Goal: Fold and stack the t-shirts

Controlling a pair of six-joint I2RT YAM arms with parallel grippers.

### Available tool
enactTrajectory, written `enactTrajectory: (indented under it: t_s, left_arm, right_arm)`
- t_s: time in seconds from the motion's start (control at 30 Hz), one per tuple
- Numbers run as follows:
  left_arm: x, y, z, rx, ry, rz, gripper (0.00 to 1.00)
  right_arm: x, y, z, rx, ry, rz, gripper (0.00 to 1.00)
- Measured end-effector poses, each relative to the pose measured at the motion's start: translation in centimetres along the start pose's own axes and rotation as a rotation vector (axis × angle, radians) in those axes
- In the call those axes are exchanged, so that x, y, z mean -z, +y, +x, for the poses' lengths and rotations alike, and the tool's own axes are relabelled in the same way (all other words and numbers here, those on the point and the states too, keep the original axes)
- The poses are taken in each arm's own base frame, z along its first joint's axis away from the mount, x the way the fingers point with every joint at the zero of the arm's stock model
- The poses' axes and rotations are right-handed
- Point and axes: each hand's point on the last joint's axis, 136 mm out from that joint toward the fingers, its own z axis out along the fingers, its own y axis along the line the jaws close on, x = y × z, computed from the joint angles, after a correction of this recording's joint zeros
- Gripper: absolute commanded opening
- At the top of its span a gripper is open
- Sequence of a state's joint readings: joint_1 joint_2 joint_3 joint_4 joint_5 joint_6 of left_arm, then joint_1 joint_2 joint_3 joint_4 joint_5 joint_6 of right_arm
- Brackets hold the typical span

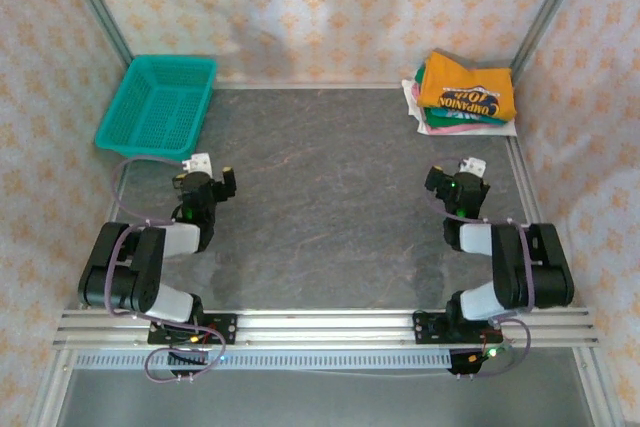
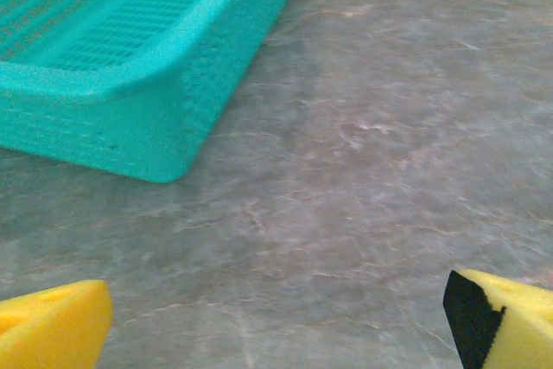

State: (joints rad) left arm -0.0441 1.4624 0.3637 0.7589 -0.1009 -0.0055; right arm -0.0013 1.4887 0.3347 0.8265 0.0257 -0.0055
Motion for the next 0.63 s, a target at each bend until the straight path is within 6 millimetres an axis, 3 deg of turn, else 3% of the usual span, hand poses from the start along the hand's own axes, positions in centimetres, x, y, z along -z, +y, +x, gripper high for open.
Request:
enactTrajectory:
  t_s: [0.1,0.3,0.63]
  left_arm:
    - [-0.6,-0.6,0.1,-0.011,0.018,0.022,1.0]
    - [-0.9,-0.7,-0.7,-0.007,0.002,0.024,1.0]
    - [-0.9,-0.7,-0.7,-0.007,0.002,0.023,1.0]
  right_arm:
    - [-0.4,0.0,1.9,0.006,0.049,-0.015,0.99]
    - [-1.1,0.6,-0.5,-0.008,-0.007,-0.038,0.99]
    - [-1.3,1.3,-0.8,0.012,0.0,-0.069,0.99]
